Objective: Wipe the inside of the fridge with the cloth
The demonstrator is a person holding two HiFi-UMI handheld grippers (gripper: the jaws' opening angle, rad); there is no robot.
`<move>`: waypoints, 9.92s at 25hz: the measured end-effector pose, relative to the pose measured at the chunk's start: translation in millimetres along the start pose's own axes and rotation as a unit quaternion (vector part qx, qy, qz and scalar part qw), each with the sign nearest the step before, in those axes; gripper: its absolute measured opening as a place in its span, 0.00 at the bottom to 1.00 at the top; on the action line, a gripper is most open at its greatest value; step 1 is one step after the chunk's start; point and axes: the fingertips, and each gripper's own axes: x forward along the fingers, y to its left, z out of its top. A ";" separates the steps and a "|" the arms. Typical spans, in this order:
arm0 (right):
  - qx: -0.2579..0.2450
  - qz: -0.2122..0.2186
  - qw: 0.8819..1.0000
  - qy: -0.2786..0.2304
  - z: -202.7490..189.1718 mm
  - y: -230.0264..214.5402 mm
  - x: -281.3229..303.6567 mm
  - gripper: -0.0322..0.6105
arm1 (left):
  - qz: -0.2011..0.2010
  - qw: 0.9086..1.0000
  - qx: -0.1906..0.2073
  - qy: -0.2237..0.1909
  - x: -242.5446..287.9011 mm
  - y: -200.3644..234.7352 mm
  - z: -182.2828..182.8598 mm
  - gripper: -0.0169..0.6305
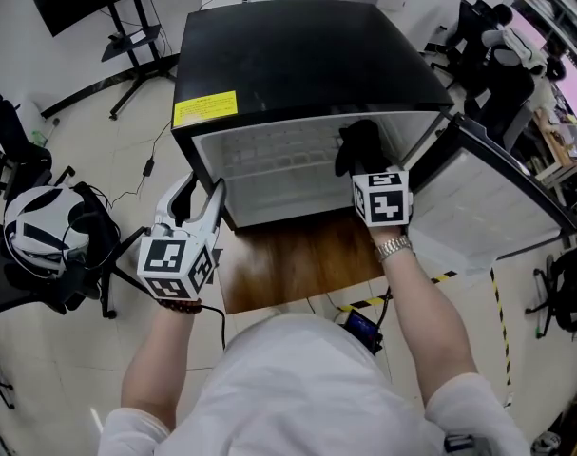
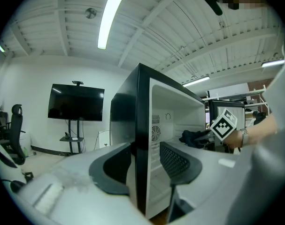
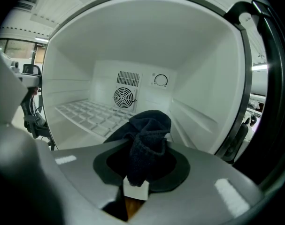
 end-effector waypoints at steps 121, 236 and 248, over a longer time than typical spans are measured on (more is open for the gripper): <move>-0.019 0.287 0.945 -0.155 -12.9 -5.8 -168.0 0.31 | 0.007 0.997 0.081 0.009 232.8 -194.9 35.9 0.13; 0.047 0.481 0.857 -0.181 19.6 37.7 -218.1 0.46 | -0.273 0.953 0.115 -0.056 -6.3 -270.4 27.4 0.13; 0.031 0.591 0.797 -0.121 16.3 130.1 -226.5 0.50 | -0.351 0.930 0.105 -0.014 -48.0 -246.5 6.0 0.14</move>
